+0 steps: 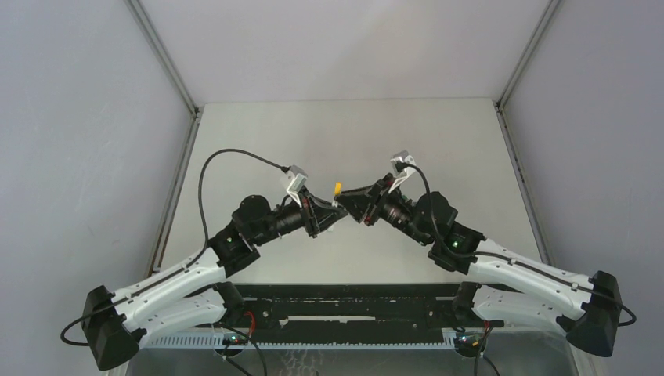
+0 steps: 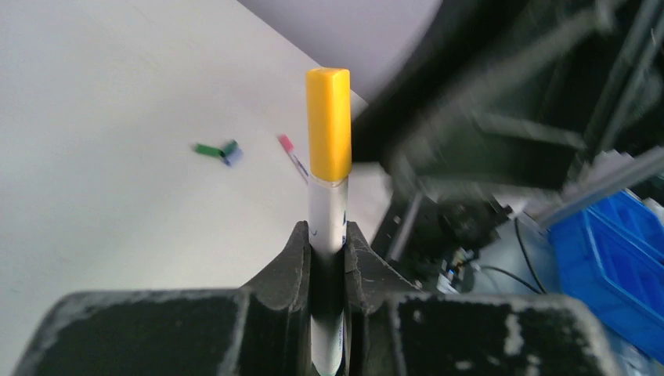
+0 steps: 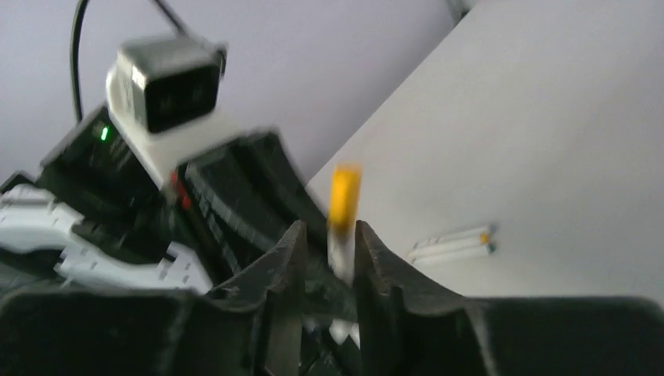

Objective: Insert the pens into the pen caps

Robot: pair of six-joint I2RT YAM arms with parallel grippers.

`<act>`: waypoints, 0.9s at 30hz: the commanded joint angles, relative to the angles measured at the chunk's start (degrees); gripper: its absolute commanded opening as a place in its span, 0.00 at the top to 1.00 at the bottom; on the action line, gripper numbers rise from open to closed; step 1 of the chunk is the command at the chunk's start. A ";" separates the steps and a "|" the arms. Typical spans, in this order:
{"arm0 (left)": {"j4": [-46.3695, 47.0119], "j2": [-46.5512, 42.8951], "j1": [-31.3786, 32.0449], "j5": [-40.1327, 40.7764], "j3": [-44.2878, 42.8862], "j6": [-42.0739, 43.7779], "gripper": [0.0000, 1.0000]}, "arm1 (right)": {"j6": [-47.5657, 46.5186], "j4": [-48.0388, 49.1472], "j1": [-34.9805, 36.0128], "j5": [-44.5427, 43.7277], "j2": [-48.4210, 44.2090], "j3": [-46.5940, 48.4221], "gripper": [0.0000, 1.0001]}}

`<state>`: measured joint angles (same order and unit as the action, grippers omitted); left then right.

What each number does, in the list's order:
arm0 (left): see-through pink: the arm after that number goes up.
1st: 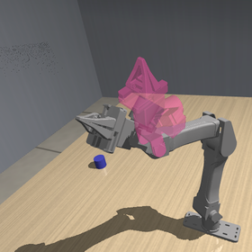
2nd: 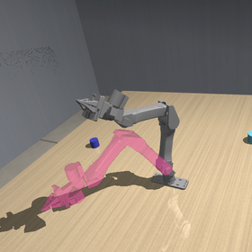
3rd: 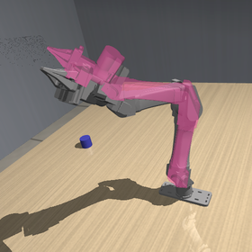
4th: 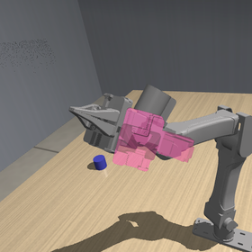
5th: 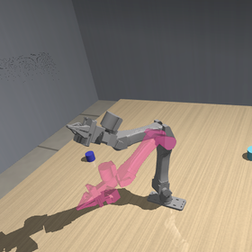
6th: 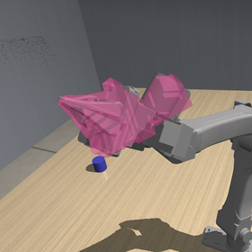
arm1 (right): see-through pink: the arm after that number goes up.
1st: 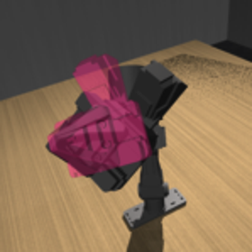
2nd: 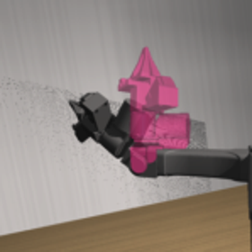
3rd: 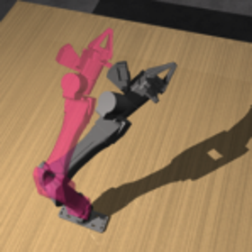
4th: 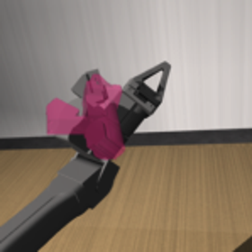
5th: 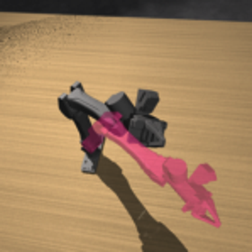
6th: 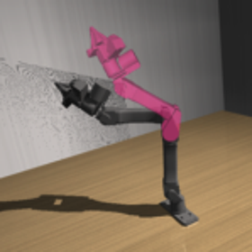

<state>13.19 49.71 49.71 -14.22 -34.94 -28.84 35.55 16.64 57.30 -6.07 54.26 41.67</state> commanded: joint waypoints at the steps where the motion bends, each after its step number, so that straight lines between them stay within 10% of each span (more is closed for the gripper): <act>1: 7.96 -1.84 -1.02 5.10 -0.74 5.99 1.00 | -5.92 -11.21 2.78 9.96 -4.01 2.59 0.61; 5: 8.00 -2.64 -1.02 1.99 0.74 7.93 1.00 | -9.02 -14.11 -0.05 10.97 -7.84 5.00 0.36; 11: 8.72 -3.68 -1.02 -4.23 2.10 12.18 1.00 | -9.77 -14.09 -6.83 20.71 -6.69 8.35 0.27; 27: 8.61 -3.84 -0.84 -9.60 2.06 13.48 1.00 | -4.02 -5.19 -11.77 34.07 3.37 13.79 0.57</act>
<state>18.94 46.74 48.84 -22.28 -33.63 -16.75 29.91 6.94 45.76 25.02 57.58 52.99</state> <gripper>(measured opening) 0.149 0.481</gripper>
